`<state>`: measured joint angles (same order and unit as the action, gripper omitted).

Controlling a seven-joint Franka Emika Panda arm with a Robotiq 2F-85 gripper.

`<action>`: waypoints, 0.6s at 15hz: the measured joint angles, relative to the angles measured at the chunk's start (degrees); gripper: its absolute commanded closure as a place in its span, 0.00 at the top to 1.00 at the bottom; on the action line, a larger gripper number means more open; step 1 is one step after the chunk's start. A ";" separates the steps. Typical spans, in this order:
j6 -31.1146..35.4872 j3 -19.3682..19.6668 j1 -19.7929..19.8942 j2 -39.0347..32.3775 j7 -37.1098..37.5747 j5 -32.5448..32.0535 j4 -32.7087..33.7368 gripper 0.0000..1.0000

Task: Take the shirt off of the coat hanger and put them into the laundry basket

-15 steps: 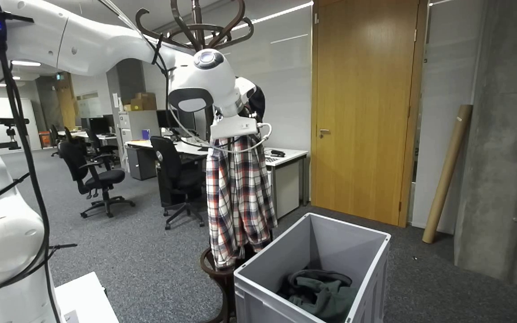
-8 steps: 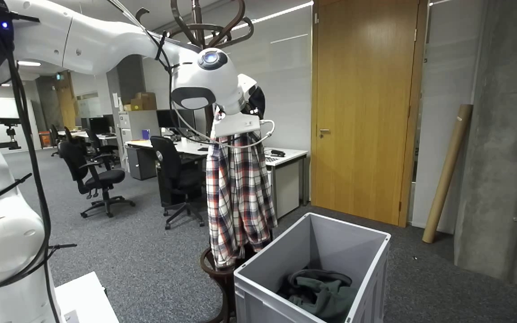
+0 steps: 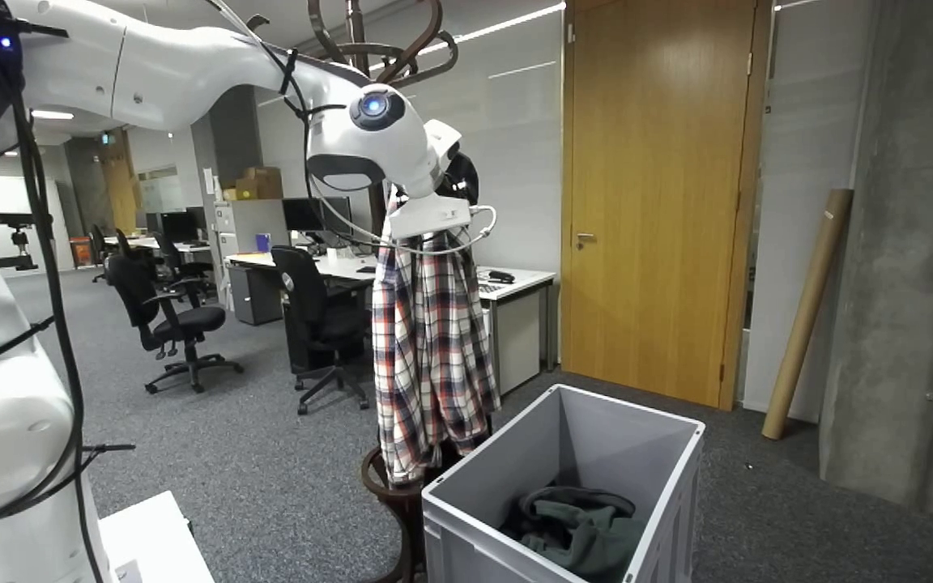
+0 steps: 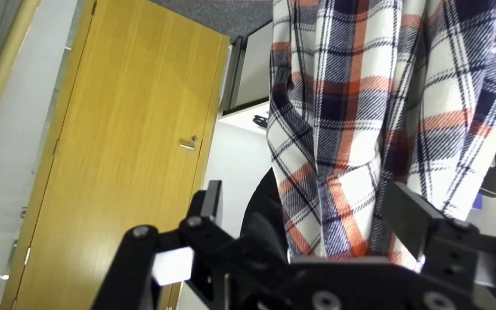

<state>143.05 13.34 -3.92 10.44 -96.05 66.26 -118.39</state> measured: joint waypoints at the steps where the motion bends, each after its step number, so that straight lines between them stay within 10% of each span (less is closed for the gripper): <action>1: -0.05 -0.18 0.35 -0.01 -1.88 1.90 0.59 1.00; 9: -9.86 -1.76 2.32 -5.35 -15.57 9.92 9.05 1.00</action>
<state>133.19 11.58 -1.60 5.10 -111.62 76.18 -109.34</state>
